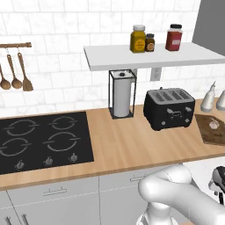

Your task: Place the appropriate cutting tool for cutting the garlic skin on the cutting board.

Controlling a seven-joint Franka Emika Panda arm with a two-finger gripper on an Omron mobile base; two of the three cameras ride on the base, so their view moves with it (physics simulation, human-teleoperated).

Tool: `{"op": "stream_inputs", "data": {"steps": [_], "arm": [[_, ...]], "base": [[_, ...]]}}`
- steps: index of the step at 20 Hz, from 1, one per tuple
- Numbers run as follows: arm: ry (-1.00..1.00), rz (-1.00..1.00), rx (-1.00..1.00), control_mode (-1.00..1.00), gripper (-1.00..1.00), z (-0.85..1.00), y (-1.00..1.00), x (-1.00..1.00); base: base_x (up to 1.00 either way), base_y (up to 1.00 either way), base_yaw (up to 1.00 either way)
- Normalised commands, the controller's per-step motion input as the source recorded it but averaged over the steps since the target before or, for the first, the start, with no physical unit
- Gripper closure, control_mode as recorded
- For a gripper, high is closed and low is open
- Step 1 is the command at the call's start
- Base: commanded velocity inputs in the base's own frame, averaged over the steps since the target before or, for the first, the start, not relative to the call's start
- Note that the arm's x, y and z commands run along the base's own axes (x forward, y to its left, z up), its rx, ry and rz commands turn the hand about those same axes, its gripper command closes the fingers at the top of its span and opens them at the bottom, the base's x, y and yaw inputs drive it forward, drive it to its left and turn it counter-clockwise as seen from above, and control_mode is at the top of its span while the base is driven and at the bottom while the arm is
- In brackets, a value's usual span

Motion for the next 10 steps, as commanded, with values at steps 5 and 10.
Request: {"op": "stream_inputs", "data": {"steps": [5,10], "arm": [[0.0,0.0,0.0,-1.0,-1.0,-0.09,0.0,0.01],[0.0,-0.01,0.0,-1.0,1.0,-0.36,0.0,-0.13]], "base": [[0.0,0.0,0.0],[0.0,0.0,0.0]]}}
